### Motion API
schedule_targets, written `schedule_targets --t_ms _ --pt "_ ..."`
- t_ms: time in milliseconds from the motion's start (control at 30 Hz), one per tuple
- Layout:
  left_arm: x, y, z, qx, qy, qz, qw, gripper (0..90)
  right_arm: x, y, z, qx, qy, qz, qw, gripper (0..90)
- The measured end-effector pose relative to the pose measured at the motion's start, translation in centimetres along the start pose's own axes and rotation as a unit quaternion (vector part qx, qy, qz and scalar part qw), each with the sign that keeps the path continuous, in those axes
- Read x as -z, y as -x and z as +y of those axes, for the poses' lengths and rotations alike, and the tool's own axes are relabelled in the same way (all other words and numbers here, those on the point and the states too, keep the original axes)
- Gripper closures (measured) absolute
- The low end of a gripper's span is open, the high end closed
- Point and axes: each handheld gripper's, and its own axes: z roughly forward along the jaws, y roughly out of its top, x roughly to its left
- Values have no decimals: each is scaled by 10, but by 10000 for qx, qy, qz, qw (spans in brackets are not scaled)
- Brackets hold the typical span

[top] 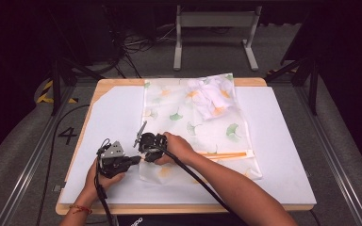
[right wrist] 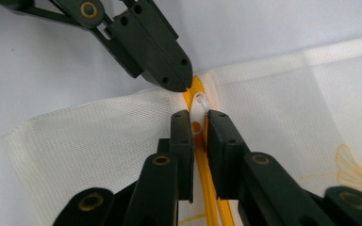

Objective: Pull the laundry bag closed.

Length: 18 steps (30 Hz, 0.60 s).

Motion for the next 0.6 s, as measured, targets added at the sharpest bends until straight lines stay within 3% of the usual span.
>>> schedule_targets --t_ms 167,300,367,500,600 --pt "4 11 2 -256 65 -241 9994 894 6 0 0 36 184 -243 9995 754" --pt "-6 20 -1 -551 -401 -287 9973 897 4 -1 2 141 193 -205 9995 756" --pt "-6 23 -2 -684 -427 -343 9962 898 1 -3 3 159 140 -134 9997 712" --pt "-6 23 -2 -667 -463 -323 9962 900 -3 -4 6 164 98 -43 9998 677" --pt "-6 22 -2 -657 -452 -319 9963 900 -10 -2 10 253 -95 31 9996 688"
